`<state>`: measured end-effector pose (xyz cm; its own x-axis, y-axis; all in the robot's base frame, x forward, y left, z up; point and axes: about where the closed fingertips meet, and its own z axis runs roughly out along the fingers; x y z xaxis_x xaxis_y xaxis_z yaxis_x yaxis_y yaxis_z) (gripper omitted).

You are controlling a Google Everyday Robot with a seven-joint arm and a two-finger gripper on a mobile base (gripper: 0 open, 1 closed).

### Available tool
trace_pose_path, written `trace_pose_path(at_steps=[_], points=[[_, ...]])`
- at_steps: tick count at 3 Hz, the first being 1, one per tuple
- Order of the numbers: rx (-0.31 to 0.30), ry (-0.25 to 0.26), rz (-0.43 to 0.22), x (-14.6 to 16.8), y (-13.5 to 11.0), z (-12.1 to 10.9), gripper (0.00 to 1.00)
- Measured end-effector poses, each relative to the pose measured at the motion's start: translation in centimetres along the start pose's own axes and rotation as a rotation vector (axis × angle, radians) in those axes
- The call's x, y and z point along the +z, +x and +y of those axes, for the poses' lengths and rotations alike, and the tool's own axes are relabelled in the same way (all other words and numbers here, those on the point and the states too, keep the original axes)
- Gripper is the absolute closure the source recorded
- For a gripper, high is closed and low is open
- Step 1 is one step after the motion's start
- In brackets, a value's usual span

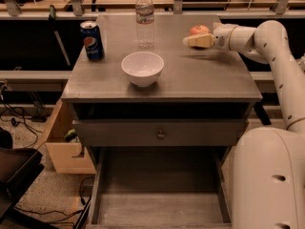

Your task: Place apple into middle drawer

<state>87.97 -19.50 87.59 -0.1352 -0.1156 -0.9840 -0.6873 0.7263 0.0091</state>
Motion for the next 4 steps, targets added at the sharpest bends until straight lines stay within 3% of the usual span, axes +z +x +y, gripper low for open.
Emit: trace_pose_path(at_steps=[4], points=[[0.006,-0.028,0.003,1.82,1.14,1.03,0.95]])
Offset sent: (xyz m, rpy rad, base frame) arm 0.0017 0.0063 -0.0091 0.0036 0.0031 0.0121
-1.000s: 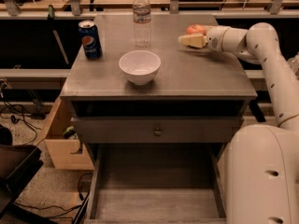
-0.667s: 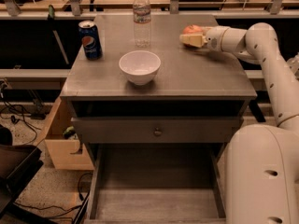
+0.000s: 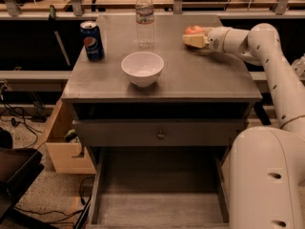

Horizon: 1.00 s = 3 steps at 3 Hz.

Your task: Place apple into middle drawer

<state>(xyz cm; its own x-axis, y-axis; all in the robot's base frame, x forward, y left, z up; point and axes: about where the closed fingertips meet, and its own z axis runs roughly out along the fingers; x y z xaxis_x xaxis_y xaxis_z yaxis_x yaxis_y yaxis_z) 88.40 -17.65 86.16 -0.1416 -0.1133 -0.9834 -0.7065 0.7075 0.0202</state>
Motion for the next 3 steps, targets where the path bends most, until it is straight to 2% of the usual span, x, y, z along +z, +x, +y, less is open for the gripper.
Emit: trace_pose_path(at_steps=[1,2,3], points=[[0.001,-0.003,0.001,0.2,0.1,0.1,1.00],[-0.037,-0.045,0.009,-0.4,-2.2,1.8,1.00],[-0.125,-0.101,0.042,-4.3,-6.0,4.9,1.00]])
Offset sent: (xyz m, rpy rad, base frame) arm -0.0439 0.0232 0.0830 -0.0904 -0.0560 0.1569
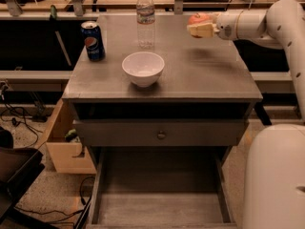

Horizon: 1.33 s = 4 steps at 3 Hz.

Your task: Place apple into middle drawer

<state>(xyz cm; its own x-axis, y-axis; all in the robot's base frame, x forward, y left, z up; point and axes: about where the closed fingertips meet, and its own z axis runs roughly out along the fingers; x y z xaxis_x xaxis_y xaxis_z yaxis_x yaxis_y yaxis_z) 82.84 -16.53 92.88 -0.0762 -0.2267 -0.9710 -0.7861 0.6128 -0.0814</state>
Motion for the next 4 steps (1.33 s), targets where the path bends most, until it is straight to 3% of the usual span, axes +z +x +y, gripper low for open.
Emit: trace_pose_path(at_steps=[1,2,3,4], points=[[-0.077,-0.037,0.009,-6.0,-4.0,4.1,1.00],[-0.115,-0.021,-0.024,-13.4,-7.5,8.5,1.00],[-0.099,0.006,-0.071,-18.2,-8.0,12.5,1.00],[-0.101,0.029,-0.028,-22.3,-4.2,16.2,1.00]])
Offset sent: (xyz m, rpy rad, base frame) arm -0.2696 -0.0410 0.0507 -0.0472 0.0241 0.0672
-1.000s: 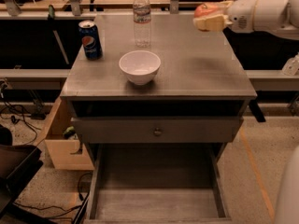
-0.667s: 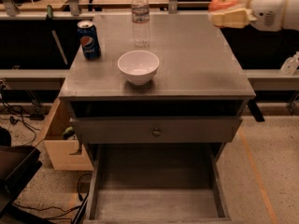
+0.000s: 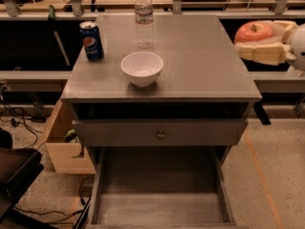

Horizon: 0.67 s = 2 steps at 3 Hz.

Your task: Place apple into middle drawer

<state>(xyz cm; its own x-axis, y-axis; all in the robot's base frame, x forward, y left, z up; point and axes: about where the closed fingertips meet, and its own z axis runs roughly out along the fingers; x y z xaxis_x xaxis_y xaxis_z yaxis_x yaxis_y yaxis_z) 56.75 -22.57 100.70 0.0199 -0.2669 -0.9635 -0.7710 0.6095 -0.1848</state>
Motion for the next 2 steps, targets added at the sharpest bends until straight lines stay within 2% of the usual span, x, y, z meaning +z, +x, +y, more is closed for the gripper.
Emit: trace_pose_path(at_steps=[1,2], points=[[0.011,-0.048,0.091,-3.5,5.3,2.5,1.00],[0.042,-0.181,0.141,-6.2,9.8,5.1,1.00]])
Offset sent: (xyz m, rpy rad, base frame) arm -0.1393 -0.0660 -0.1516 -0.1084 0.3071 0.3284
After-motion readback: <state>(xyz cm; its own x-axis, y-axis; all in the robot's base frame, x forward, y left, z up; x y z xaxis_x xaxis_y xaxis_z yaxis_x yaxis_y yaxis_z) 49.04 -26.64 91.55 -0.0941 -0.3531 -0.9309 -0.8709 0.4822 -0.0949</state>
